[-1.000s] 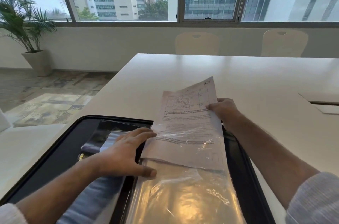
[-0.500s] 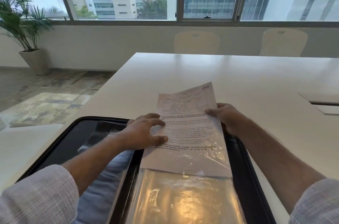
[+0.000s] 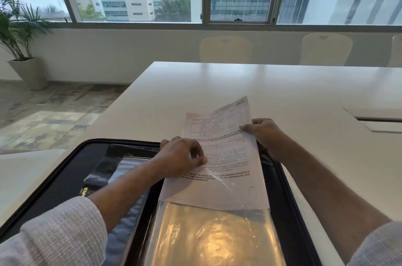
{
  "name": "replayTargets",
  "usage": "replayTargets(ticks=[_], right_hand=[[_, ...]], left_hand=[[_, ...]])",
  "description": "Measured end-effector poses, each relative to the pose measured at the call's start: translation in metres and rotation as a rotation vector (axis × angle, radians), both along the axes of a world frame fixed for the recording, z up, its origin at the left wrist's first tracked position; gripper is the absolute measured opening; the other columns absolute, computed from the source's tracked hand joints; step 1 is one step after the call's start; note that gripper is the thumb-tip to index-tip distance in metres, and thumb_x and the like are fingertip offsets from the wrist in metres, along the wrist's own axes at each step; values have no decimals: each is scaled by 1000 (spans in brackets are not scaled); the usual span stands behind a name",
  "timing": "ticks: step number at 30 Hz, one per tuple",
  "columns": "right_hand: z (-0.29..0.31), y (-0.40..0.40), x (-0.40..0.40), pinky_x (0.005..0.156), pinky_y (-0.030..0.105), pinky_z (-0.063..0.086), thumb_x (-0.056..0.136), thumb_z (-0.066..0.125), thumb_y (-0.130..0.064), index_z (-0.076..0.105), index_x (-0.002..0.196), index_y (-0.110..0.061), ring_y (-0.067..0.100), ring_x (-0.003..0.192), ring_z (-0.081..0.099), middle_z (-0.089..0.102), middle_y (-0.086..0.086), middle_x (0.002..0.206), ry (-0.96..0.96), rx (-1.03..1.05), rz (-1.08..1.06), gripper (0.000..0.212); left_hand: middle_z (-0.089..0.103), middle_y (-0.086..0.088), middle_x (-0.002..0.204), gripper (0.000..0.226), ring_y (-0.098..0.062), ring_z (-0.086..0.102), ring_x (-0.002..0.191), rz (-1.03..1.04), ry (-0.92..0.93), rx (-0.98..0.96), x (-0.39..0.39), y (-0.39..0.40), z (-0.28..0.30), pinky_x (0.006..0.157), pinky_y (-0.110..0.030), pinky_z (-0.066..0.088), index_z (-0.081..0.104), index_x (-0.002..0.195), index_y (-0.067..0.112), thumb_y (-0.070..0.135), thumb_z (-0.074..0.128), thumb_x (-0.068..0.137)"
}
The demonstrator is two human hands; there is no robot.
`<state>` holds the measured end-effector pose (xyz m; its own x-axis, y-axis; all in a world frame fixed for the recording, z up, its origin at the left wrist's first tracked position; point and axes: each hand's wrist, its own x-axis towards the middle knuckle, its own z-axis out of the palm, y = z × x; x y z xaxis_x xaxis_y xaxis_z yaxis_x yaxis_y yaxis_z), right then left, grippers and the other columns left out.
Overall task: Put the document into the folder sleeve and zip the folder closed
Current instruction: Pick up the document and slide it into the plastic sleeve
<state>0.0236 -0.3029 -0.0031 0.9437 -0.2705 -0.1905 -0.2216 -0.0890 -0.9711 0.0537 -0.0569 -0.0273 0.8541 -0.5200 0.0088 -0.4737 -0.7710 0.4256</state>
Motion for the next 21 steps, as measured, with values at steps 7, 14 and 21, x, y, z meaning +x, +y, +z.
replayTargets(ticks=[7,14,21], right_hand=[[5,7,-8,68,45,62,92,62,-13,64,100,5,37,75,73,74,21,91,28,-16,7,19],[1,-3,-20,55,36,59,93,60,-14,65,101,7,39,76,71,73,23,91,71,17,6,23],[-8,-10,-25,39,25,43,91,55,-13,60,80,-1,27,54,64,67,13,66,74,-17,10,17]], left_hand=[[70,8,79,21,-5,63,69,-66,289,-294,-12,-51,12,66,-25,50,70,86,27,48,68,88],[70,9,75,20,-9,68,69,-75,184,-364,-9,-91,8,62,-22,53,70,74,27,40,69,90],[68,10,71,21,-7,62,63,-42,110,-416,-9,-102,-2,59,-22,45,71,72,29,39,69,90]])
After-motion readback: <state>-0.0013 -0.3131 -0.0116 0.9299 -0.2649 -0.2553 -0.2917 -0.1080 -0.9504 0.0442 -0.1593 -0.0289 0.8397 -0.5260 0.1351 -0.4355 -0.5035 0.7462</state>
